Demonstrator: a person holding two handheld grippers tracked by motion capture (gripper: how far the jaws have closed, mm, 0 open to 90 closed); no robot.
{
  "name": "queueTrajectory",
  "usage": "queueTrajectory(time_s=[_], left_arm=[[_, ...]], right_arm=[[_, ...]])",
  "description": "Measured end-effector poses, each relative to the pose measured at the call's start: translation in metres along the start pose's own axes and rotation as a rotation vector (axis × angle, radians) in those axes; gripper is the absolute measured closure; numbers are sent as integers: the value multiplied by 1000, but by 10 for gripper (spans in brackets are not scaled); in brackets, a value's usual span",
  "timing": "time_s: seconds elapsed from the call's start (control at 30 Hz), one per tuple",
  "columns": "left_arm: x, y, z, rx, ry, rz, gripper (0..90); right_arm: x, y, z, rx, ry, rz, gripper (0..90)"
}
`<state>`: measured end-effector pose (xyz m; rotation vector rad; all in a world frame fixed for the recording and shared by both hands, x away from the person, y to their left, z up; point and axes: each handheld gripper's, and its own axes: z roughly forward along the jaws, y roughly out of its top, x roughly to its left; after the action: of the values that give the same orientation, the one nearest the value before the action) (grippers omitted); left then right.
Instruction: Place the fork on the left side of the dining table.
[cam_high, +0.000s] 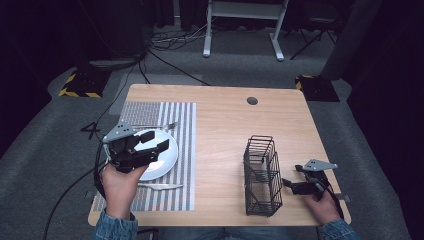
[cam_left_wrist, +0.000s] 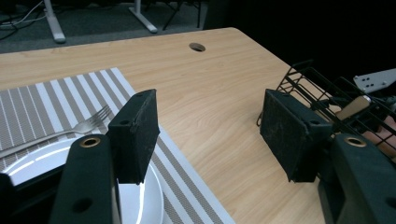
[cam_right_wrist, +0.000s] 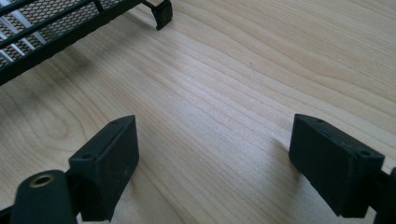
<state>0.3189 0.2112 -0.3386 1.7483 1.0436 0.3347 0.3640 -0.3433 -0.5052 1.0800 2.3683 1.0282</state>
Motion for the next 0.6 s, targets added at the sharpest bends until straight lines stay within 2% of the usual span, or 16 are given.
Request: queueTrajectory(time_s=[0.3, 0.37, 0.5, 0.6], left_arm=[[-12, -32, 16, 24, 1, 10, 375], [-16, -38, 20, 30, 13, 26, 375], [-25, -50, 30, 55, -5, 43, 375], [-29, -59, 40, 93, -14, 78, 369]], right_arm=[[0, 0, 0, 0, 1, 0, 161], [0, 0, 0, 0, 1, 0, 161], [0, 0, 0, -1, 2, 0, 162], [0, 0, 0, -1, 3, -1, 162]])
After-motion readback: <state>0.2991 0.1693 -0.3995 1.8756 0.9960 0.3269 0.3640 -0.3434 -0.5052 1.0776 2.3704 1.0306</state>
